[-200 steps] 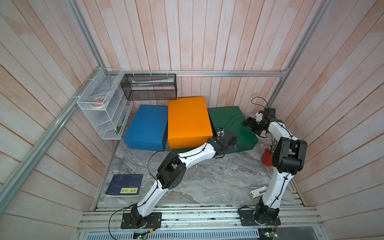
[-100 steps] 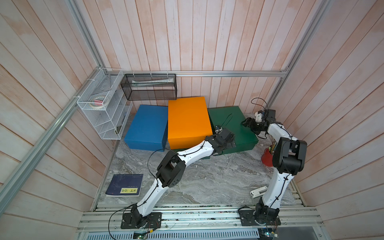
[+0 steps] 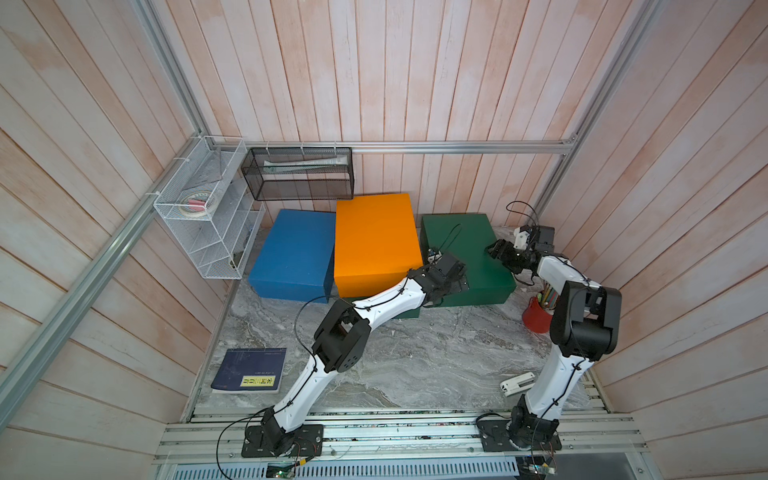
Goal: Stack the shoeboxes
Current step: Pick up the shoebox from the center of the board.
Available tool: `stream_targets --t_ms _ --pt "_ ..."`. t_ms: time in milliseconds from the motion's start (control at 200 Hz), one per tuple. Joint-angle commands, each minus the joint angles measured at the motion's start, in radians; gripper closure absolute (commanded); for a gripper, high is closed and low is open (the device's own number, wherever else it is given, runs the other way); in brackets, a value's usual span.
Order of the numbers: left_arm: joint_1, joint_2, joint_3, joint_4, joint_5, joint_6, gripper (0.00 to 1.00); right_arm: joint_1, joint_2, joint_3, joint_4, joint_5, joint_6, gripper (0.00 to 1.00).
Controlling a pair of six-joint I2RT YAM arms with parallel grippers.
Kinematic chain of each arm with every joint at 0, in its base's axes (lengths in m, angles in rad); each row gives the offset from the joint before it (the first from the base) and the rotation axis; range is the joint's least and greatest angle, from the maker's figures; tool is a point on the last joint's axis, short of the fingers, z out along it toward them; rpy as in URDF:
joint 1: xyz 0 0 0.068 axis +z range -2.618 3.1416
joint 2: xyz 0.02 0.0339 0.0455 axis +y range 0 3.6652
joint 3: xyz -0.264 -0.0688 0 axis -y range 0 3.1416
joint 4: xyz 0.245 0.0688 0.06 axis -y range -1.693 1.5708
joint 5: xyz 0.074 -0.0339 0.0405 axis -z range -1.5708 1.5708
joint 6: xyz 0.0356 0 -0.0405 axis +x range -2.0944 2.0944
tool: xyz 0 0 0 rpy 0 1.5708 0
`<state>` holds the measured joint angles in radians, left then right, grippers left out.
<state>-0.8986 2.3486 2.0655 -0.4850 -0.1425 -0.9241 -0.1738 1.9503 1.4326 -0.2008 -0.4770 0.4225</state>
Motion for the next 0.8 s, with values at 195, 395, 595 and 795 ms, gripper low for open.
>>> stream_targets --t_ms 195,395,595,795 --pt "-0.019 -0.025 0.001 0.026 0.023 0.03 0.0 0.041 -0.094 -0.03 -0.061 -0.208 0.091 0.21" --pt "-0.026 -0.035 0.033 0.014 0.019 0.042 0.01 0.041 -0.123 -0.031 -0.058 -0.227 0.104 0.22" --pt "-0.029 -0.029 0.043 0.001 0.02 0.039 0.01 0.04 -0.126 -0.041 -0.073 -0.234 0.096 0.24" --pt "-0.028 -0.007 0.062 -0.01 0.014 0.047 0.01 0.032 -0.108 -0.049 -0.082 -0.218 0.077 0.23"
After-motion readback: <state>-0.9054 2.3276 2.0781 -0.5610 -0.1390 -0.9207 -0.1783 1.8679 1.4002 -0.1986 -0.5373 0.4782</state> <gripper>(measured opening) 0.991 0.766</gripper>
